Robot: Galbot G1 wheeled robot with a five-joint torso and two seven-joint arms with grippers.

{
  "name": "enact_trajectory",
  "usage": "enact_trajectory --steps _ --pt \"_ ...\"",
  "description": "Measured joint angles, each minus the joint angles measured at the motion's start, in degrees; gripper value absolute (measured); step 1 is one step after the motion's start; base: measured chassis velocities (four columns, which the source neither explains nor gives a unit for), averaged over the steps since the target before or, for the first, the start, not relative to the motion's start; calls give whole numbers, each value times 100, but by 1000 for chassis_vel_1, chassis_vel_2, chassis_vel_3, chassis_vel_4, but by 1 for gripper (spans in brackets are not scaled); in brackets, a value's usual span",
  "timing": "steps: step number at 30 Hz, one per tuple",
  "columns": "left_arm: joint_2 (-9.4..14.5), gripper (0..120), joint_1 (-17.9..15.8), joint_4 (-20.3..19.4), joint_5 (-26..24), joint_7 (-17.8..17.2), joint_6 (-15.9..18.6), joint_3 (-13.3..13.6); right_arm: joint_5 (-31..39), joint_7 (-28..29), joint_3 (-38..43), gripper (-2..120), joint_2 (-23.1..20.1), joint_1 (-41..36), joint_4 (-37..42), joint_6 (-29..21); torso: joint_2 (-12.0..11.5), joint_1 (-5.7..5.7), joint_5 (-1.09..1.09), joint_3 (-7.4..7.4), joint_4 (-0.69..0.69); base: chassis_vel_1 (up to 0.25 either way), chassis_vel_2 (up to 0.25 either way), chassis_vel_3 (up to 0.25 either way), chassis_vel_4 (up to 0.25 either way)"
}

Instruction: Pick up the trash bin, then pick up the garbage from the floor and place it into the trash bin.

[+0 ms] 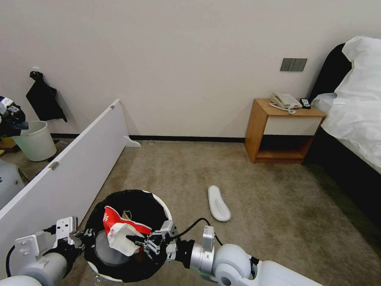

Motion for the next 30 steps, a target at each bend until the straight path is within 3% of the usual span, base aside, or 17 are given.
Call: enact_trajectory --steps 28,30 --pt "21 2 144 -182 -112 -63 2 -64 75 392 -68 1 84 29 -161 -395 0 0 0 0 0 0 0 0 0" --pt "26 2 176 -193 -112 -68 2 -65 46 402 -75 7 86 29 -164 -396 0 0 0 0 0 0 0 0 0"
